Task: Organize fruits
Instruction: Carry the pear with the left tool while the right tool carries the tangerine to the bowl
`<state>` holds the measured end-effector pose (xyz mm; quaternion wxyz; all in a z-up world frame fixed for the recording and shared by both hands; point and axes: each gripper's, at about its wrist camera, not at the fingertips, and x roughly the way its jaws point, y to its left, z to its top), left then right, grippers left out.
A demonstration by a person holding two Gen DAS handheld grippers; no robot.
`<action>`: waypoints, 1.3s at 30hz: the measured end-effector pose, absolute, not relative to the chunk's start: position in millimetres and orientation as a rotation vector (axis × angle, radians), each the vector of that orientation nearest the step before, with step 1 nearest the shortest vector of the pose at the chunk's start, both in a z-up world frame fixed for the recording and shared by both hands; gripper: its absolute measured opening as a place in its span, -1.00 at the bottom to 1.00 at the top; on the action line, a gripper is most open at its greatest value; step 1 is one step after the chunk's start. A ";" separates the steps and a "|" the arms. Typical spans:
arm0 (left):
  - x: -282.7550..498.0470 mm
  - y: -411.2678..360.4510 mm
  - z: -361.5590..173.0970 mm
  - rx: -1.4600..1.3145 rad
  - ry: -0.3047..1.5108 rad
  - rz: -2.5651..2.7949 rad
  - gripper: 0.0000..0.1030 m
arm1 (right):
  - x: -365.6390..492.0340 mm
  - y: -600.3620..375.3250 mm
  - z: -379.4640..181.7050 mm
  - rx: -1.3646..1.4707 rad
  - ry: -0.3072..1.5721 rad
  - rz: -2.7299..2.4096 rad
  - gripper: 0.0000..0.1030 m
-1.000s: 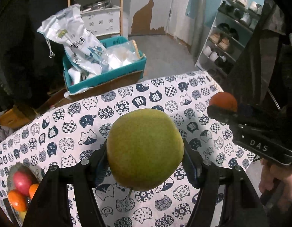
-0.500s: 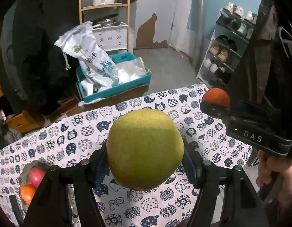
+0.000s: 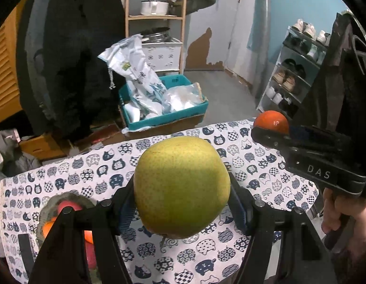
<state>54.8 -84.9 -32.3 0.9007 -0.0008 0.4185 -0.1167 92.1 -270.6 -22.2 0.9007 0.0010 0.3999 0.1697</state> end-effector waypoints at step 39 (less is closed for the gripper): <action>6.6 134.1 -100.6 -0.249 0.998 0.128 0.35 | 93.5 -33.1 -53.6 -0.172 0.936 0.700 -0.05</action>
